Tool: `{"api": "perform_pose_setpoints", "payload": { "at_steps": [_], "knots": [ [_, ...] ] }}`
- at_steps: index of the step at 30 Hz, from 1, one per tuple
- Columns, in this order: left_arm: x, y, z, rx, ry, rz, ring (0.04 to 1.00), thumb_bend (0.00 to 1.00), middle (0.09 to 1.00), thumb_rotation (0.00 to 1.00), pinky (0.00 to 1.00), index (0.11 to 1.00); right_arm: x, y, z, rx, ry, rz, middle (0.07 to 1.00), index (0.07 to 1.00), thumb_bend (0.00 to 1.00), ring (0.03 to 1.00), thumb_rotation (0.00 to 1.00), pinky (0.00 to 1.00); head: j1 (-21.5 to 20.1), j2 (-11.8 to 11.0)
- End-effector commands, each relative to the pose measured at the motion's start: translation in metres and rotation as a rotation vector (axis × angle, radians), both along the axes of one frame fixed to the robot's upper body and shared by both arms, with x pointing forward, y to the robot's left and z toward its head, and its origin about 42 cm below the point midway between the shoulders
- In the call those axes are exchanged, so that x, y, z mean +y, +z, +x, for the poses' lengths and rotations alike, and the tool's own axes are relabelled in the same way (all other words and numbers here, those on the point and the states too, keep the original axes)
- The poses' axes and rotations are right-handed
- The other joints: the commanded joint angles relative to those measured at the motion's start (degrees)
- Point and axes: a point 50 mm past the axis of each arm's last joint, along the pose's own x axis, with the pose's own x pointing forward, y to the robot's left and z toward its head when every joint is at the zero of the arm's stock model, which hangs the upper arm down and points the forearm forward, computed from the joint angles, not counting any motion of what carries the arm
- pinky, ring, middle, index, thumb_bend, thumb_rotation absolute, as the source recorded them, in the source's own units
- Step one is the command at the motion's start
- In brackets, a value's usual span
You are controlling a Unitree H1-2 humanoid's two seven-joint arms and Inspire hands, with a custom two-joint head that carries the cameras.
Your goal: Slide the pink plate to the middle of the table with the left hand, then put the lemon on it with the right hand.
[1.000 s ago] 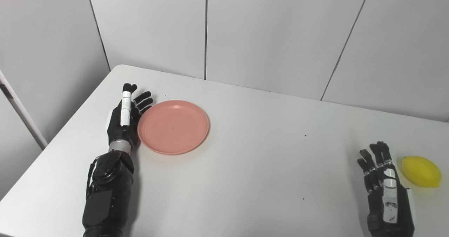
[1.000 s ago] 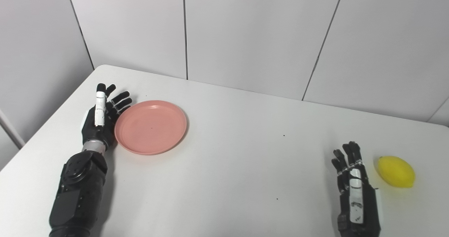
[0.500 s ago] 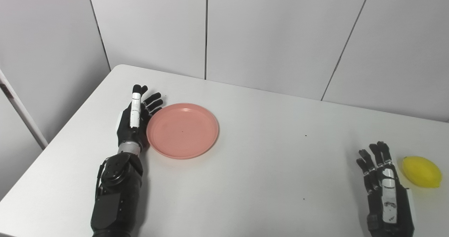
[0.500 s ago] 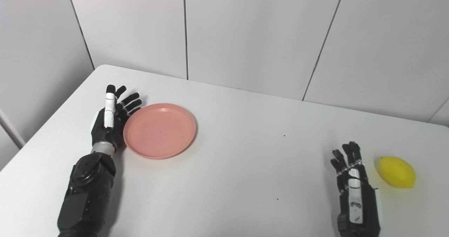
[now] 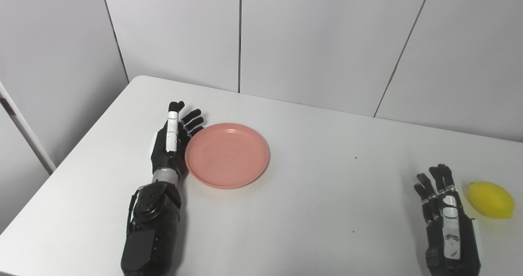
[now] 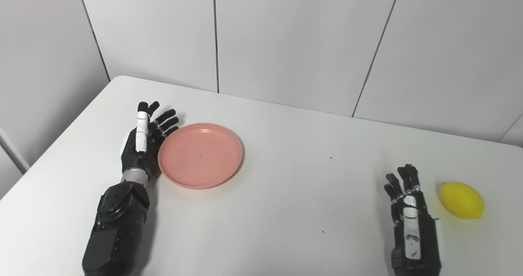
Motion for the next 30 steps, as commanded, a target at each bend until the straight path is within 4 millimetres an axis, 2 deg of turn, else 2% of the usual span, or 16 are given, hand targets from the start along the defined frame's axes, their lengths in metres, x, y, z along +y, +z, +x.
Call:
{"api": "perform_pose_setpoints", "payload": {
  "at_steps": [1,13,22,30],
  "knots": [
    [-0.011,-0.005,-0.002,0.003,0.003,-0.003,0.765,0.83,0.757,0.83,0.75,0.888,0.014,-0.022,-0.013,0.095,0.011,0.046,0.947,0.938,0.65,0.908,0.79,0.93,0.04,0.08],
    [-0.040,-0.016,-0.008,0.000,-0.044,-0.012,0.736,0.80,0.728,0.82,0.74,0.887,0.021,-0.020,-0.013,0.106,0.015,0.066,0.943,0.933,0.65,0.901,0.76,0.92,-1.87,0.77],
    [-0.050,-0.019,-0.013,-0.004,-0.040,-0.038,0.765,0.78,0.741,0.83,0.78,0.904,0.025,-0.019,-0.012,0.113,0.010,0.061,0.941,0.926,0.67,0.898,0.76,0.91,-3.03,1.06],
    [-0.058,-0.019,-0.019,-0.017,-0.028,-0.043,0.754,0.76,0.720,0.82,0.78,0.890,0.030,-0.019,-0.011,0.117,0.007,0.063,0.935,0.919,0.69,0.887,0.75,0.90,-4.98,1.60]
  ]
}}
